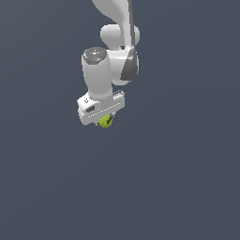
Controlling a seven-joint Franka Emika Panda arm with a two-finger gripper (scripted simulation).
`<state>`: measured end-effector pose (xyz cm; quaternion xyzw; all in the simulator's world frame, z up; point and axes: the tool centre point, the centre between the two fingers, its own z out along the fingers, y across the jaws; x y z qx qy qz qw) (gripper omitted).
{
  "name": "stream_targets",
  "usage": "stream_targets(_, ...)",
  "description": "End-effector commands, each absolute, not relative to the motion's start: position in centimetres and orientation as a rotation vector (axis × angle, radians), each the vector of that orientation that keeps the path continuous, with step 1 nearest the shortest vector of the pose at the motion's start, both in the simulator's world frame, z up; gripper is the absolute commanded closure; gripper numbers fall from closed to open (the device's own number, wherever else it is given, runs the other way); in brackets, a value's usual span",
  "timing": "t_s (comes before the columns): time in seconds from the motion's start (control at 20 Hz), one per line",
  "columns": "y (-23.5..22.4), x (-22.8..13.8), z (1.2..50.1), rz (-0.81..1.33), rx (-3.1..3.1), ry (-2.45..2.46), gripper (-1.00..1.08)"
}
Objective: Pick up the object and move it to a goal position.
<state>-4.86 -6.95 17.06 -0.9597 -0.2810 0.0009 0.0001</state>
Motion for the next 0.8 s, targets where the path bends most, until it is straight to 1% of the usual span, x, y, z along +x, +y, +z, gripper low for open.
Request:
stream_targets(0.0, -8.1, -6.2, 18.4, 0.0, -3.015, -0.884, 1.08)
stream_targets(0.4, -10.9, -9.2, 21.3, -0.001, -3.014, -0.884, 1.08)
stream_targets(0.75, -11.7, -10.0, 22.2, -0.001, -3.014, -0.884, 1.08)
